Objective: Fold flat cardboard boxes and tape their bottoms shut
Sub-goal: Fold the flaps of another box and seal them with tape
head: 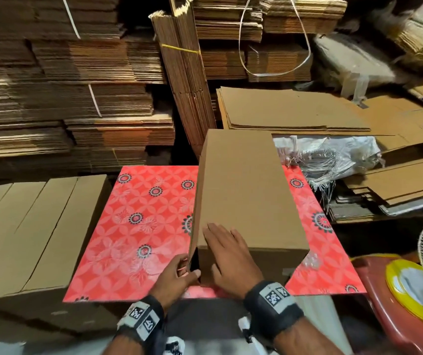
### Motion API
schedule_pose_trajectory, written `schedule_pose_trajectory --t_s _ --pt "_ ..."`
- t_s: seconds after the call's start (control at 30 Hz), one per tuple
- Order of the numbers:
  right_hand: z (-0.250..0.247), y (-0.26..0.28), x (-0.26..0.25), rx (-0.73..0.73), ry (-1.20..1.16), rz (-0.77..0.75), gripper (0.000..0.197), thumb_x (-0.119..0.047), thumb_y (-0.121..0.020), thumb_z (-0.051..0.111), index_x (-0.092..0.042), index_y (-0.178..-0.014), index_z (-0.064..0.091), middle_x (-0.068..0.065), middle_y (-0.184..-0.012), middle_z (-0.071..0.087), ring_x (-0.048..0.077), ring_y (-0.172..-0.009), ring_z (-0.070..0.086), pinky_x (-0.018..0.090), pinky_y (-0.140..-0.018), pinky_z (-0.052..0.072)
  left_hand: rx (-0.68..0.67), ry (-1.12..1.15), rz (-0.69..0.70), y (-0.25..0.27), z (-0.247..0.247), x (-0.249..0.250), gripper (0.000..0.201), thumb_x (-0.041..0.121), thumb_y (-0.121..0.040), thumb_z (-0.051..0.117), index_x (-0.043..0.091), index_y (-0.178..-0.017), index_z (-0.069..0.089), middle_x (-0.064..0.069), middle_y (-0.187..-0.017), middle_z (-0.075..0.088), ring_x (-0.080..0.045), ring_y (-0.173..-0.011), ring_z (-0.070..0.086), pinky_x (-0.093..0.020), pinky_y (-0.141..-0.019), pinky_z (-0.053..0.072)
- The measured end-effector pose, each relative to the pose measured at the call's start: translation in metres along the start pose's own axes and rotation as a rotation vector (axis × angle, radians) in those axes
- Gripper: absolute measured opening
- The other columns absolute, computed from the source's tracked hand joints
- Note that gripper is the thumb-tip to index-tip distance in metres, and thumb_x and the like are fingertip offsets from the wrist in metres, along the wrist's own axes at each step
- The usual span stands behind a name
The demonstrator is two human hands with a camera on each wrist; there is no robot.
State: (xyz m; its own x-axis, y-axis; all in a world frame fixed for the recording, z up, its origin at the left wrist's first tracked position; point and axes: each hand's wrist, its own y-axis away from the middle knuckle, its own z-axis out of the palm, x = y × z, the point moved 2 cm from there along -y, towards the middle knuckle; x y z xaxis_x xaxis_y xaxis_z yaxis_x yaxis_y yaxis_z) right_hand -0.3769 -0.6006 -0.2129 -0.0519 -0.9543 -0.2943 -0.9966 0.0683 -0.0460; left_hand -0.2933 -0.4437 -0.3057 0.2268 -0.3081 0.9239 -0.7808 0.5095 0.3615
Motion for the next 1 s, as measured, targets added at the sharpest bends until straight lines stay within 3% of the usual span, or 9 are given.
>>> schedule_pose_trajectory --t_s 0.13,0.3,0.37,0.43,0.5,0.67,0.77,0.87,1.0 --pt "-0.005 0.016 0.016 0.069 0.003 0.048 0.089 -0.026 -0.080 0.054 -0.021 -0.163 0.020 0.001 -0.170 0.015 0.021 -0.158 0.009 0.055 -0.126 0.006 -0.041 -0.084 0.060 -0.007 0.015 0.001 0.059 0.033 -0.074 0.080 0.025 -0.126 0.054 0.006 -0.122 0.066 -0.006 -0.113 0.060 -0.026 -0.092 0.050" --pt "-0.027 0.062 0.084 0.538 -0.285 0.633 0.096 -0.038 -0.077 0.075 -0.026 -0.160 0.027 -0.001 -0.168 0.020 0.016 -0.153 0.019 0.053 -0.120 0.016 -0.056 -0.091 0.071 -0.012 0.014 0.002 0.070 0.045 -0.066 0.080 0.036 -0.128 0.049 0.013 -0.126 0.063 -0.012 -0.120 0.059 -0.034 -0.101 0.048" --pt "-0.027 0.082 0.111 0.662 -0.845 0.829 0.087 -0.029 -0.072 0.079 -0.023 -0.151 0.043 -0.002 -0.152 0.046 0.010 -0.125 0.051 0.036 -0.100 0.044 -0.075 -0.069 0.075 -0.014 0.013 0.003 0.073 0.037 -0.076 0.083 0.039 -0.137 0.043 0.012 -0.133 0.058 -0.014 -0.124 0.056 -0.040 -0.108 0.044" --pt "-0.012 0.088 0.123 0.558 -1.331 0.881 0.071 -0.030 -0.055 0.084 -0.022 -0.121 0.061 -0.002 -0.110 0.067 0.009 -0.077 0.059 0.028 -0.063 0.048 -0.101 -0.005 0.049 -0.015 0.014 0.001 0.081 0.018 -0.082 0.082 0.042 -0.145 0.038 0.009 -0.137 0.056 -0.021 -0.124 0.058 -0.049 -0.110 0.044" --pt "0.000 0.088 0.121 0.449 -1.414 0.879 0.067 -0.026 -0.048 0.082 -0.020 -0.109 0.058 0.009 -0.100 0.066 0.018 -0.075 0.059 0.034 -0.065 0.048 -0.129 0.063 0.016 -0.013 0.016 0.003 0.092 0.012 -0.074 0.082 0.047 -0.147 0.038 0.006 -0.137 0.061 -0.024 -0.117 0.062 -0.055 -0.108 0.046" --pt "-0.004 0.072 0.105 0.402 -1.254 0.655 0.087 -0.028 -0.052 0.080 -0.031 -0.134 0.052 -0.002 -0.126 0.068 0.018 -0.116 0.063 0.037 -0.097 0.049 -0.128 0.233 0.004 -0.005 0.021 0.012 0.073 0.000 -0.069 0.071 0.032 -0.131 0.050 0.002 -0.115 0.071 -0.027 -0.095 0.065 -0.037 -0.074 0.058" --pt "-0.043 0.044 0.085 0.399 -0.843 0.375 0.097 -0.044 -0.068 0.073 -0.042 -0.156 0.031 -0.015 -0.155 0.045 0.011 -0.145 0.039 0.040 -0.118 0.032 0.000 0.402 -0.080 -0.004 0.024 0.009 0.046 -0.023 -0.080 0.056 0.009 -0.111 0.045 -0.013 -0.095 0.058 -0.023 -0.077 0.063 -0.026 -0.052 0.051" --pt "-0.082 0.007 0.041 0.287 -0.260 0.190 0.090 -0.054 -0.078 0.057 -0.049 -0.158 0.016 -0.014 -0.165 0.026 0.013 -0.154 0.021 0.052 -0.120 0.019 0.053 0.626 -0.134 -0.006 0.041 -0.004 0.067 -0.030 -0.079 0.043 0.016 -0.126 0.050 -0.019 -0.107 0.069 -0.027 -0.089 0.070 -0.039 -0.076 0.059" --pt "-0.081 -0.023 -0.005 0.196 0.083 0.053 0.089 -0.032 -0.083 0.065 -0.047 -0.157 0.018 -0.011 -0.165 0.027 0.017 -0.152 0.026 0.054 -0.118 0.019 0.147 0.888 -0.242 -0.008 0.067 -0.024 0.068 -0.032 -0.073 0.023 -0.005 -0.129 0.049 -0.031 -0.123 0.065 -0.036 -0.110 0.068 -0.049 -0.107 0.048"
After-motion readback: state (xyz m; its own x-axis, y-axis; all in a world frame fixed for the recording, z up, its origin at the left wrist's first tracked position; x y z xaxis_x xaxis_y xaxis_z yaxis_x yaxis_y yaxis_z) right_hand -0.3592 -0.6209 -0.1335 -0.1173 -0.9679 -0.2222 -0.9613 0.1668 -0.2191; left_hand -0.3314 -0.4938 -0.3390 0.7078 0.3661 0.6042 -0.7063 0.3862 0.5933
